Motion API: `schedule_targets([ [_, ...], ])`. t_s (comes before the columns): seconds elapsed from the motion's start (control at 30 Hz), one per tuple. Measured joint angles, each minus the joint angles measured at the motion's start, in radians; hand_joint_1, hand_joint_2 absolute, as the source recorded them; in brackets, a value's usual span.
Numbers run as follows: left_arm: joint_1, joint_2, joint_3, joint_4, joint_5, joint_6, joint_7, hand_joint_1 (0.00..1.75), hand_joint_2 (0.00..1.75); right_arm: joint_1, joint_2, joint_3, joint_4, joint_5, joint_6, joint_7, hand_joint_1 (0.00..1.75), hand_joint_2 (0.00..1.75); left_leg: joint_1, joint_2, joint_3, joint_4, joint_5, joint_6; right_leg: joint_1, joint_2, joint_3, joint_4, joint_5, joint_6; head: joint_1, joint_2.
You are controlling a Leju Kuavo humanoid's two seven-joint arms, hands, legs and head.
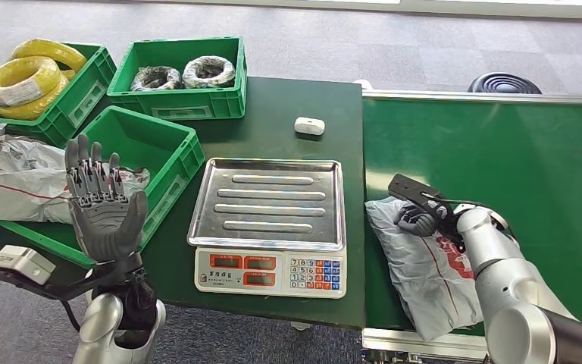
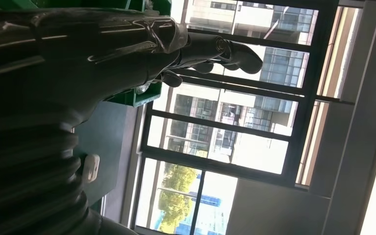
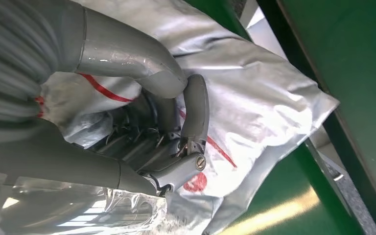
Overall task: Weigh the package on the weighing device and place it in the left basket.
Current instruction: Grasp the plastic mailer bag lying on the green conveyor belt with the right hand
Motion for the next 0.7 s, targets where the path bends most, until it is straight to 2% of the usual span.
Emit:
schedule_targets([
  [0.17, 0.01, 0.002, 0.001, -0.014, -0.006, 0.003, 0.0, 0.0, 1.75, 0.0, 0.001, -0.003, -0.001, -0.032, -0.052, -0.04, 1.75, 1.75, 0.0, 0.0, 0.0, 0.0, 0.0, 0.0, 0.0, 0.0, 0.0, 0.0, 0.0, 0.0, 0.0, 0.0],
  [0.33, 0.027, 0.002, 0.006, -0.037, -0.02, 0.012, 0.0, 0.0, 1.75, -0.006, 0.003, -0.015, -0.009, -0.067, -0.147, -0.079, 1.75, 1.75, 0.0, 0.0, 0.0, 0.0, 0.0, 0.0, 0.0, 0.0, 0.0, 0.0, 0.0, 0.0, 0.0, 0.0],
  [0.5, 0.052, 0.002, 0.015, -0.066, -0.029, 0.013, 0.0, 0.0, 1.75, -0.032, 0.005, -0.021, -0.013, -0.072, -0.207, -0.078, 1.75, 1.75, 0.0, 0.0, 0.0, 0.0, 0.0, 0.0, 0.0, 0.0, 0.0, 0.0, 0.0, 0.0, 0.0, 0.0],
  [0.57, 0.055, 0.002, 0.018, -0.072, -0.029, 0.01, 0.0, 0.0, 1.75, -0.037, 0.007, -0.019, -0.013, -0.054, -0.221, -0.058, 1.75, 1.75, 0.0, 0.0, 0.0, 0.0, 0.0, 0.0, 0.0, 0.0, 0.0, 0.0, 0.0, 0.0, 0.0, 0.0],
  [0.7, 0.056, 0.001, 0.023, -0.075, -0.029, -0.006, 0.0, 0.0, 1.75, -0.043, 0.008, 0.012, -0.013, 0.034, -0.246, 0.062, 1.75, 1.75, 0.0, 0.0, 0.0, 0.0, 0.0, 0.0, 0.0, 0.0, 0.0, 0.0, 0.0, 0.0, 0.0, 0.0],
])
